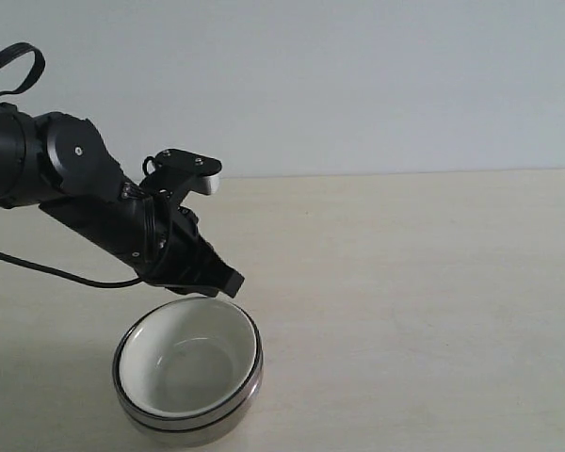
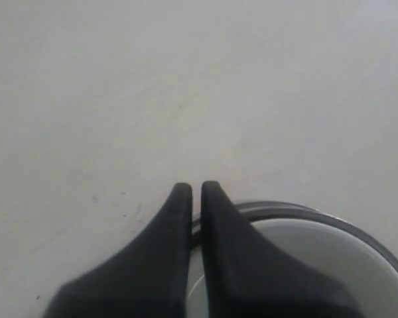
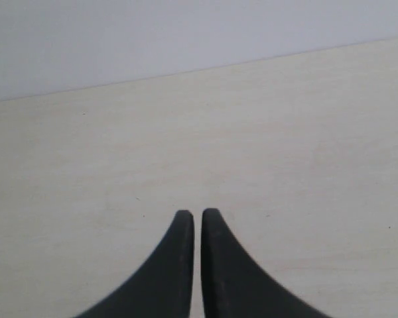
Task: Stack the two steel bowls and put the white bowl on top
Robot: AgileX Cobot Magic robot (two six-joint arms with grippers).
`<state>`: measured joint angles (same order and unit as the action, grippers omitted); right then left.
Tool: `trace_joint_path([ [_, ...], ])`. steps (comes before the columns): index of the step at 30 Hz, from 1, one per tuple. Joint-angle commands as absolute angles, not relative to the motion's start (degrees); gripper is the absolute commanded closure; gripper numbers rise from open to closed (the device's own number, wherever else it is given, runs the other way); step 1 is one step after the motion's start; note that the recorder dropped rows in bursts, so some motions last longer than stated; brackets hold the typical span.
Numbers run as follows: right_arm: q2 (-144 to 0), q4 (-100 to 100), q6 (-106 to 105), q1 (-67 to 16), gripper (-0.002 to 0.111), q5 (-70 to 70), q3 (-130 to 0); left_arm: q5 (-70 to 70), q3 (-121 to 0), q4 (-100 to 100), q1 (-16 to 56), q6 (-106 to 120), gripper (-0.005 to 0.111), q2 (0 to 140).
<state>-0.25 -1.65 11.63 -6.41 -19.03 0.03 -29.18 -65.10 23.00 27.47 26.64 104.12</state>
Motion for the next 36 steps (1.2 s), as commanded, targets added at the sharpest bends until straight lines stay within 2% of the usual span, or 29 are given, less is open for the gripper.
trace_joint_path([
  [1,0.0,-2.1,11.58,-6.3,0.108,-18.48,0.0,-30.38,-65.4,22.89,27.88,26.6,0.103,102.7],
  [3,0.0,-2.1,11.58,-6.3,0.108,-18.48,0.0,-32.06,-65.4,22.45,27.49,26.48,0.103,101.04],
  [8,0.0,-2.1,11.58,-6.3,0.108,-18.48,0.0,-41.05,-65.28,22.45,20.23,21.24,0.103,94.24],
  [12,0.0,-2.1,11.58,-6.27,0.108,-18.58,0.0,-44.01,-60.05,21.97,15.56,21.39,0.103,88.22],
  [20,0.0,-2.1,11.58,-6.27,0.108,-18.58,0.0,-45.57,-53.25,24.51,15.21,20.06,0.103,82.48],
  [26,0.0,-2.1,11.58,-6.27,0.108,-18.58,0.0,-54.24,-47.85,24.54,15.21,20.36,0.103,81.8],
  [36,0.0,-2.1,11.58,-6.27,0.108,-18.58,0.0,-53.76,-40.56,25.1,15.21,21.42,0.103,82.54],
])
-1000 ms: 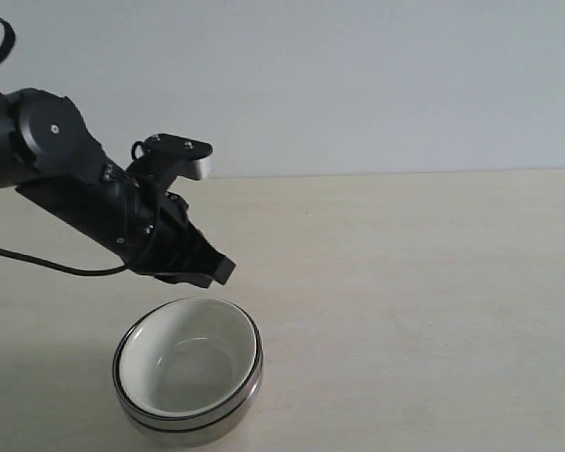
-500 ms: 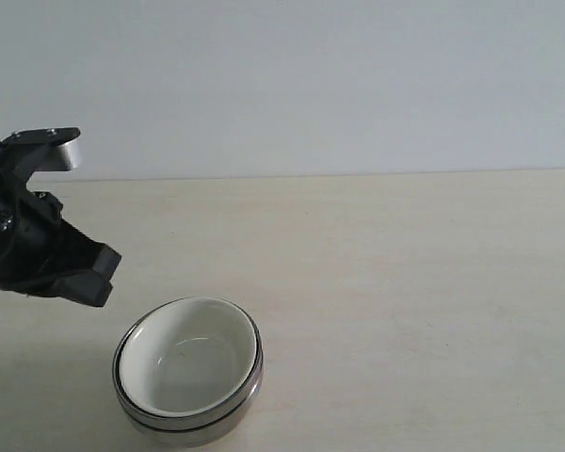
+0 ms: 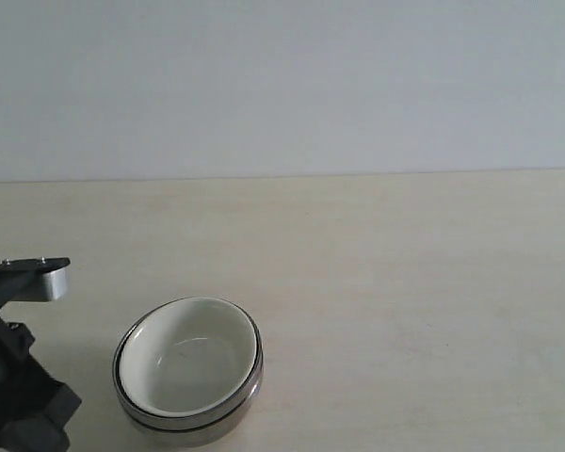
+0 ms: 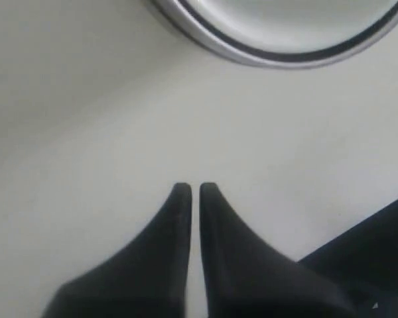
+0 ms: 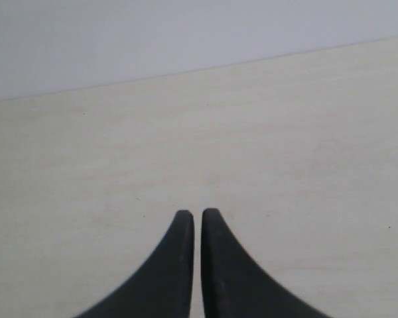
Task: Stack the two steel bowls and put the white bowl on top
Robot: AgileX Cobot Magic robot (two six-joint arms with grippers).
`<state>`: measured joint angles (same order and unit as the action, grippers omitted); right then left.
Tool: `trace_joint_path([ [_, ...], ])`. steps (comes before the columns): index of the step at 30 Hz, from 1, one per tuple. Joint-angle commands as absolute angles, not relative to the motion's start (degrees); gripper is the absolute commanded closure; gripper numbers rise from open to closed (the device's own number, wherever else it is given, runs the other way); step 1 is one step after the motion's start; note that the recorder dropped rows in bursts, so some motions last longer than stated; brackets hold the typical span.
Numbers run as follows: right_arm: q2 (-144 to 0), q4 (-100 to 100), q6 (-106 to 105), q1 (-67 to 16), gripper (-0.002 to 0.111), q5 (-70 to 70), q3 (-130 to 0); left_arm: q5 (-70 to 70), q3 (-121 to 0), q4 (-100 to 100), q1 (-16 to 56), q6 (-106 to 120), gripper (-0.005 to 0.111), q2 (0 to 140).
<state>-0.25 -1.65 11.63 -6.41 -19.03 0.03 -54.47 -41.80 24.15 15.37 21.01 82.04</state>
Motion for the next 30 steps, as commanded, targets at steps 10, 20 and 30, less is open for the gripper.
trace_joint_path([
  [10,0.0,-2.1,11.58,-6.27,0.108,-18.58,0.0,-46.85,-40.58,28.18,18.53,22.57,0.103,87.39],
  [20,0.0,-2.1,11.58,-6.27,0.108,-18.58,0.0,-44.05,-40.77,29.54,20.0,24.04,0.103,92.8],
  [30,0.0,-2.1,11.58,-6.27,0.108,-18.58,0.0,-41.18,-41.34,35.05,20.0,29.18,0.103,94.39],
])
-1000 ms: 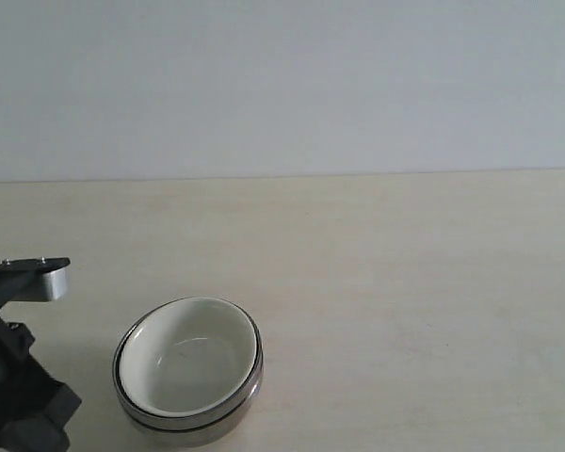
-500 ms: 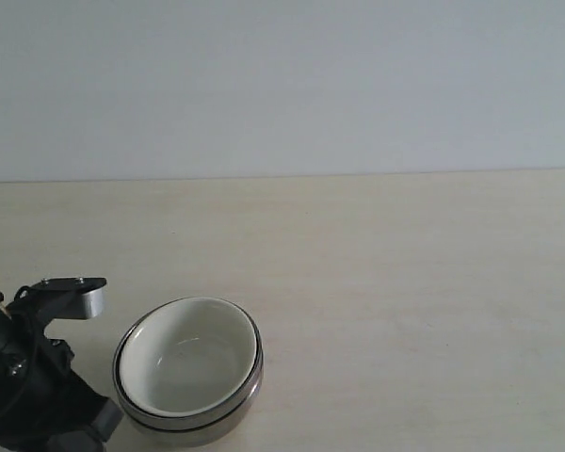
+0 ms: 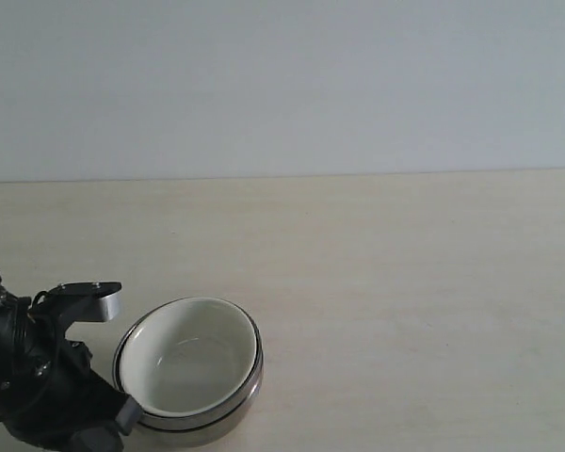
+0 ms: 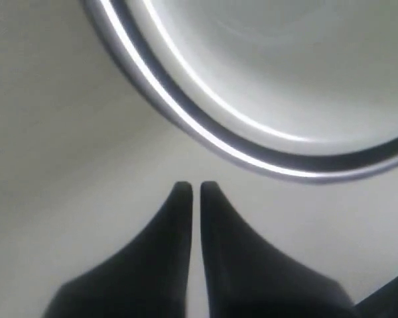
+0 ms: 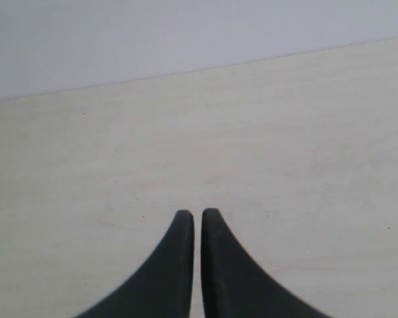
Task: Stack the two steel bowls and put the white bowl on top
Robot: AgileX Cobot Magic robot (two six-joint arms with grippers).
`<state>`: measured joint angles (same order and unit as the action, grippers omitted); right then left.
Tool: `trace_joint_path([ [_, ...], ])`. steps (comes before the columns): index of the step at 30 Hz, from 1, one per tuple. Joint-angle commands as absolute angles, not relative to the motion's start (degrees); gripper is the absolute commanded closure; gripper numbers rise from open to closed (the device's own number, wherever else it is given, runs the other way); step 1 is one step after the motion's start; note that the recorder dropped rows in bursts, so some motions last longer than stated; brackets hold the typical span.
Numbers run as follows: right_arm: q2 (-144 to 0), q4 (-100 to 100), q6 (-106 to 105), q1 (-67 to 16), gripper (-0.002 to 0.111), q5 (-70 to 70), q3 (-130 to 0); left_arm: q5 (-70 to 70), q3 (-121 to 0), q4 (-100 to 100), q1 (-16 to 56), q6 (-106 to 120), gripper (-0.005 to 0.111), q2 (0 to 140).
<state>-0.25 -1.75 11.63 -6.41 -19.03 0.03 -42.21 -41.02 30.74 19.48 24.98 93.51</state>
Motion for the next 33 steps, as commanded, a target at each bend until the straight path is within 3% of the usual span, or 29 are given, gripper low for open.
trace_joint_path([
  [1,0.0,-2.1,11.58,-6.27,0.108,-18.58,0.0,-40.41,-41.34,36.09,20.0,30.4,0.103,94.53],
  [12,0.0,-2.1,11.58,-6.27,0.108,-18.58,0.0,-35.93,-42.42,38.38,20.0,31.93,0.103,96.87],
  [25,0.0,-2.1,11.58,-6.27,0.108,-18.58,0.0,-41.09,-50.59,40.08,20.0,31.93,0.103,97.31],
  [33,0.0,-2.1,11.58,-6.27,0.108,-18.58,0.0,-41.2,-50.04,32.02,19.62,24.19,0.103,96.06],
])
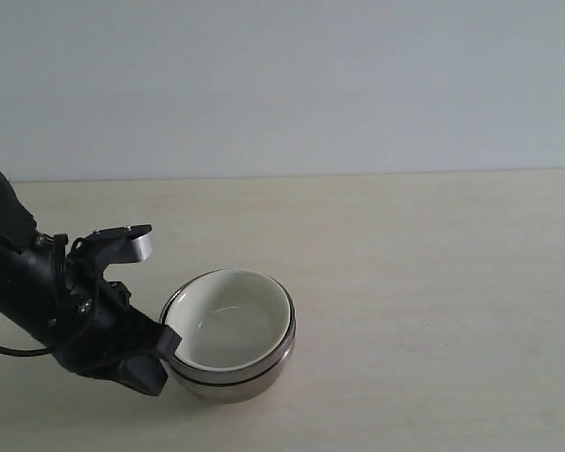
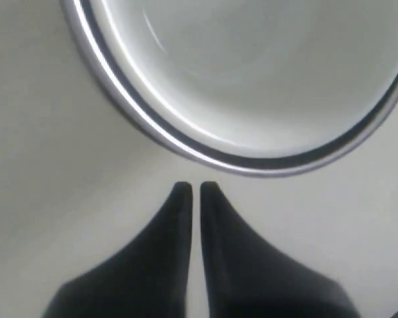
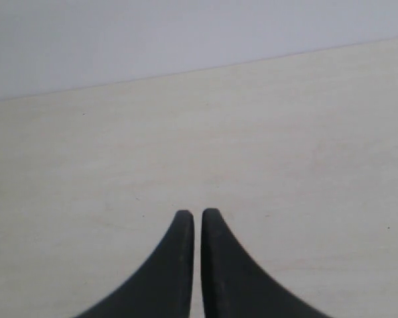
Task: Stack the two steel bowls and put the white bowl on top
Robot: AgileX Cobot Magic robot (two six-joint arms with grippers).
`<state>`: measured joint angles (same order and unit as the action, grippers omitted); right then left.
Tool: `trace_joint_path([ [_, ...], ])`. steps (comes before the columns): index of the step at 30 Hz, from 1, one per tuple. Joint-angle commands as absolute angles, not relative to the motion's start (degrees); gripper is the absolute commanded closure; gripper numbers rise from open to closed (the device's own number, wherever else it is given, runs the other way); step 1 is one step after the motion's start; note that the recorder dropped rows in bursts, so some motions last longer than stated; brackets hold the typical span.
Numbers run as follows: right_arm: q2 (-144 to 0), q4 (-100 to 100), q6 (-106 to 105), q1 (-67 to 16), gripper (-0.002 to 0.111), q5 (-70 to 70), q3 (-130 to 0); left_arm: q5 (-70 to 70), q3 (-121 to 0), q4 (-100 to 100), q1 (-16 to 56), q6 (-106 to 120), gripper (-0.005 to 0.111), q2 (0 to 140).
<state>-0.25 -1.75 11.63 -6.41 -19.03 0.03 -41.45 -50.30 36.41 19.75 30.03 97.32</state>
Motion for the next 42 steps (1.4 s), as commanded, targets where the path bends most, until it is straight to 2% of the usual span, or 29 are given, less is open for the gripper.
trace_joint_path([
  [1,0.0,-2.1,11.58,-6.27,0.108,-18.58,0.0,-40.86,-49.76,31.42,19.53,23.49,0.103,95.42],
  [10,0.0,-2.1,11.58,-6.27,0.108,-18.58,0.0,-39.63,-42.4,33.96,19.53,23.47,0.103,80.57],
  [19,0.0,-2.1,11.58,-6.27,0.108,-18.58,0.0,-26.99,-28.2,44.76,19.53,26.33,0.103,57.95],
  [25,0.0,-2.1,11.58,-6.27,0.108,-18.58,0.0,-23.99,-24.85,50.28,19.53,26.33,0.103,47.51],
  [33,0.0,-2.1,11.58,-6.27,0.108,-18.58,0.0,-23.55,-24.85,50.28,19.53,26.33,0.103,41.32],
  [42,0.0,-2.1,11.58,-6.27,0.108,-18.58,0.0,-23.55,-24.85,50.28,19.53,26.33,0.103,40.78],
])
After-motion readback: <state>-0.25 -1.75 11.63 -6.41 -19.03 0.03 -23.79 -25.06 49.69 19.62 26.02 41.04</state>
